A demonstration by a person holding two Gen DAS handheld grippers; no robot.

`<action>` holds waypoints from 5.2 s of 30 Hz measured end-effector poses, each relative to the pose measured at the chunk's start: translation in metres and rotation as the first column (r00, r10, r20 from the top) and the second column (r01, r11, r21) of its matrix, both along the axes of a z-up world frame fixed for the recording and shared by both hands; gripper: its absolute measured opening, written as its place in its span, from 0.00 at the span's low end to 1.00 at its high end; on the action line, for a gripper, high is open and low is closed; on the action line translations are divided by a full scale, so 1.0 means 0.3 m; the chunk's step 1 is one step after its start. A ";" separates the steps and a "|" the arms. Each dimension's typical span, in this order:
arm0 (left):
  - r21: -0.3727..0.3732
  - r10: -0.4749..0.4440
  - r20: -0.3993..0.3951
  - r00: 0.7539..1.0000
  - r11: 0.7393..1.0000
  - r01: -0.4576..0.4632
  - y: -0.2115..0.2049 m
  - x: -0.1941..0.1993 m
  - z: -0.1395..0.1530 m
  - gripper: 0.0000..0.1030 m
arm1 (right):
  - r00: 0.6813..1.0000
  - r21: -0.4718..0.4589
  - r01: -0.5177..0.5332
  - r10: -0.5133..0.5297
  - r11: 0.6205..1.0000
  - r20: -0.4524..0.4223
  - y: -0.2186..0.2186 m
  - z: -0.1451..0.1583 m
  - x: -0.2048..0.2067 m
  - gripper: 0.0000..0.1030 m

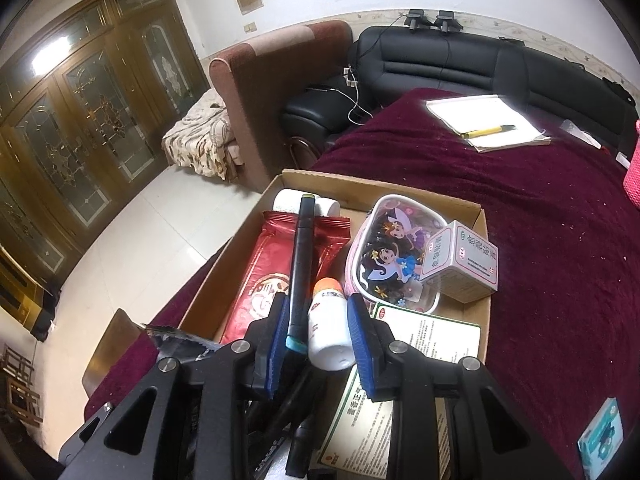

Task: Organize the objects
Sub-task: 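Lower the marker and glue bottle into the tray and open both grippers, then move both grippers to the blue tissue pack and pink fuzzy hair tie, then grasp the blue tissue pack with the left gripper while the right grasps the pink fuzzy hair tie, then carry the tissue pack and hair tie over the cardboard tray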

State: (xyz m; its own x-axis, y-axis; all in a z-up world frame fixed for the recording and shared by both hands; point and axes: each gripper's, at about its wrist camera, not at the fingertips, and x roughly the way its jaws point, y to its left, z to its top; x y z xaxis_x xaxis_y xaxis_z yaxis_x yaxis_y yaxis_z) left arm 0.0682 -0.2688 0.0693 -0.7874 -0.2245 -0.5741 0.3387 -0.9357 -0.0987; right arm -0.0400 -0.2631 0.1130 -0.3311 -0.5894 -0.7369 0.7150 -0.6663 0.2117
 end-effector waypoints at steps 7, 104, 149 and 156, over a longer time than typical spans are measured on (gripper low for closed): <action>-0.008 0.000 -0.006 1.000 1.000 0.000 0.010 0.007 0.005 0.47 | 1.000 -0.012 -0.005 0.005 1.000 -0.005 0.017 0.020 0.023 0.35; 0.053 -0.358 0.266 0.895 0.932 0.358 0.624 -0.495 -0.168 0.46 | 0.818 0.106 0.575 -0.566 0.812 -0.100 1.094 -0.184 -0.492 0.35; -0.206 -0.284 -0.010 0.959 0.939 0.276 0.672 -0.271 0.052 0.45 | 0.910 -0.221 0.365 -0.397 0.904 -0.119 0.977 0.052 -0.059 0.33; -0.224 -0.275 -0.039 0.961 0.939 0.259 0.645 -0.168 0.091 0.45 | 0.921 -0.236 0.331 -0.368 0.913 -0.130 0.914 0.092 0.051 0.33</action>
State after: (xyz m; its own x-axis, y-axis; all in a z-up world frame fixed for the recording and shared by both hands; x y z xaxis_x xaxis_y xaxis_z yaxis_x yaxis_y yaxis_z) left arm 0.0179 -0.0752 0.0965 -0.8713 -0.1125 -0.4777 0.0730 -0.9922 0.1006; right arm -0.0245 0.0112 0.1406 -0.6520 -0.5451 -0.5270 0.4811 -0.8347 0.2680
